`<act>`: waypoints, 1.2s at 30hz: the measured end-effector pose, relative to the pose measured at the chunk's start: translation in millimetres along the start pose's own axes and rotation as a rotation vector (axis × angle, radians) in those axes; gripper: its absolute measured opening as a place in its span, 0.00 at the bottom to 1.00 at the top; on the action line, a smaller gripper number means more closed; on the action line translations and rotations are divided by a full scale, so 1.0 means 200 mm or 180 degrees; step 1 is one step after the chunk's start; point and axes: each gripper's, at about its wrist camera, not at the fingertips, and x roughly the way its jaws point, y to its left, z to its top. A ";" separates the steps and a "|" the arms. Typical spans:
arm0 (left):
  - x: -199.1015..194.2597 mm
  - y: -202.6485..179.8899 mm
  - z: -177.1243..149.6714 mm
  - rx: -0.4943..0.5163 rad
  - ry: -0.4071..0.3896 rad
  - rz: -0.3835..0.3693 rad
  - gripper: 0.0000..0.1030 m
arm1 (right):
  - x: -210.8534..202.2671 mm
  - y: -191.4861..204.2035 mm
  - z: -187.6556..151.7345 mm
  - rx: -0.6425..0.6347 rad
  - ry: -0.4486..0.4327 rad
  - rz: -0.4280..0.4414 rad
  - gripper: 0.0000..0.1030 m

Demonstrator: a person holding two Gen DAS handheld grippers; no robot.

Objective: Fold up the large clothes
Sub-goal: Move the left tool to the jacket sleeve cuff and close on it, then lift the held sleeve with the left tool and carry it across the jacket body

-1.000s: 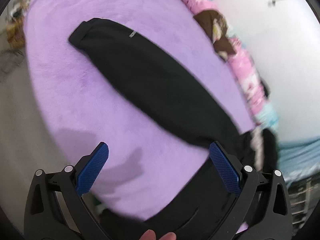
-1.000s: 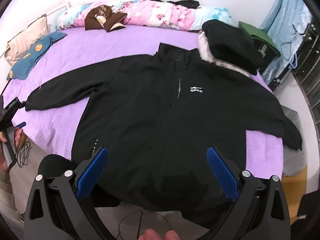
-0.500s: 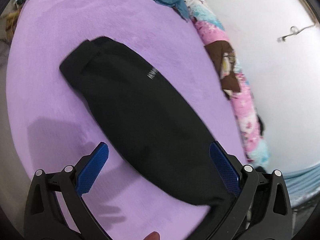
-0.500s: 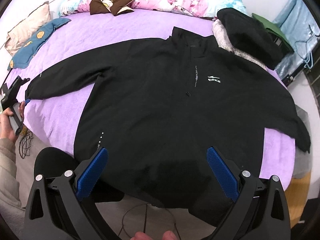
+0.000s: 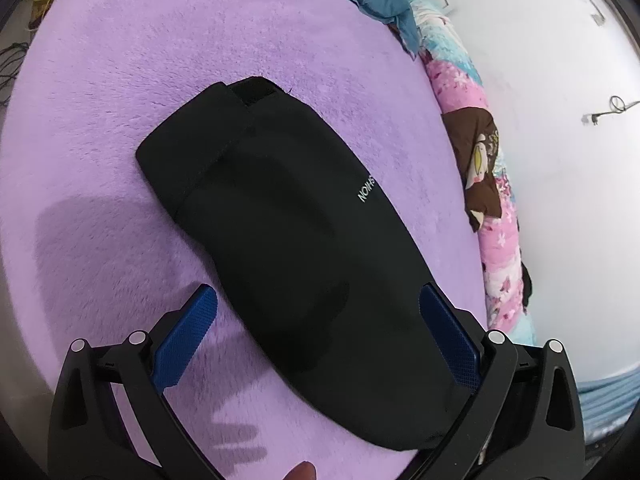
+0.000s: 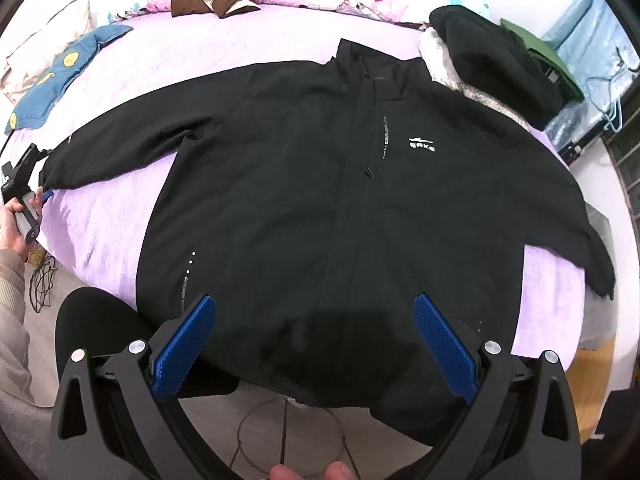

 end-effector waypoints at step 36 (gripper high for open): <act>-0.44 -0.88 -0.36 0.1163 -0.0712 -0.0377 0.03 | -0.23 -0.12 -0.14 -0.0337 -0.0361 0.0357 0.94</act>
